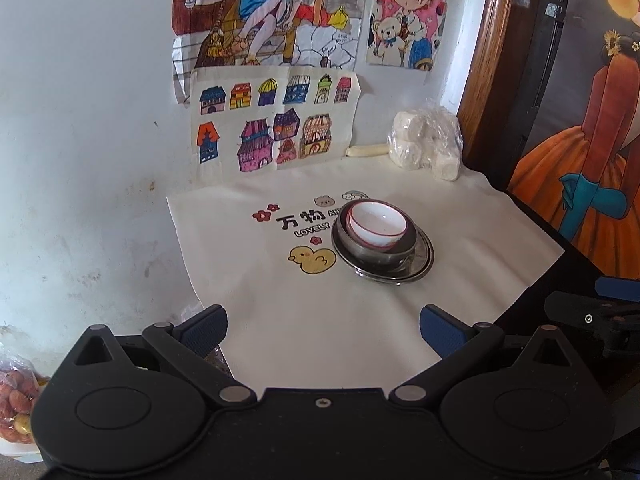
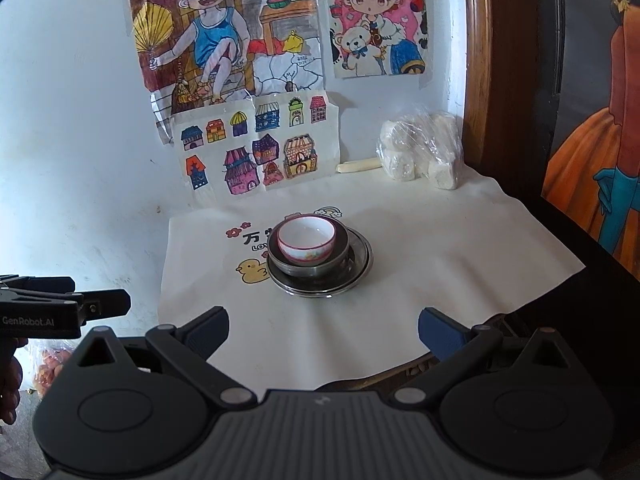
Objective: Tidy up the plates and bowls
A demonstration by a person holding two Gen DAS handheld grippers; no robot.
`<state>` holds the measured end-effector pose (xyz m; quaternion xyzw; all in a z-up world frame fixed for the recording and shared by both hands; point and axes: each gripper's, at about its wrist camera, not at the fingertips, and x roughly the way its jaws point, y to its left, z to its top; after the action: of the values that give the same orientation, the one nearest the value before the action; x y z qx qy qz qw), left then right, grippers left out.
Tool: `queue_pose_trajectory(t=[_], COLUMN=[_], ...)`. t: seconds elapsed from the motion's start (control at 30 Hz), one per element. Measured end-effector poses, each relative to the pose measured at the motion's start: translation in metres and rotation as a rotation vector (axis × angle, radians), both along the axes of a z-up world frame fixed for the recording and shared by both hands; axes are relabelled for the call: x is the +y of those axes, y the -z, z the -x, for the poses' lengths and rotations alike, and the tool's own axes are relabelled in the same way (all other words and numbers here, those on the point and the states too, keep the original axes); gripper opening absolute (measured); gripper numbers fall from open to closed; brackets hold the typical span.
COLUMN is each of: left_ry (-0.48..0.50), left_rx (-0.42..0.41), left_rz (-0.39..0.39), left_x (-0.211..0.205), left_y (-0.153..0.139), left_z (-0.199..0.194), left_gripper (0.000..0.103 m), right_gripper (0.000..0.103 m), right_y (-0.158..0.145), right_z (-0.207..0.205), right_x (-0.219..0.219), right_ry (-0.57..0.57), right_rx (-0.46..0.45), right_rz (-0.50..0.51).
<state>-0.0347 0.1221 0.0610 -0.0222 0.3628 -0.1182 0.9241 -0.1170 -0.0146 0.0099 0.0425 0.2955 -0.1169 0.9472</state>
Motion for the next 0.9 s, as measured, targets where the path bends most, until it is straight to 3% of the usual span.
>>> queue_pose_trajectory(t=[0.9], left_ry=[0.005], left_rx=[0.004], left_rz=[0.001], left_x=[0.0001], left_y=[0.0001], left_z=[-0.0041], left_gripper=[0.102], right_gripper=[0.103], right_y=[0.0032], right_z=[-0.0093], right_x=[-0.0045], right_ry=[-0.008], right_rx=[0.024], right_rz=[-0.01])
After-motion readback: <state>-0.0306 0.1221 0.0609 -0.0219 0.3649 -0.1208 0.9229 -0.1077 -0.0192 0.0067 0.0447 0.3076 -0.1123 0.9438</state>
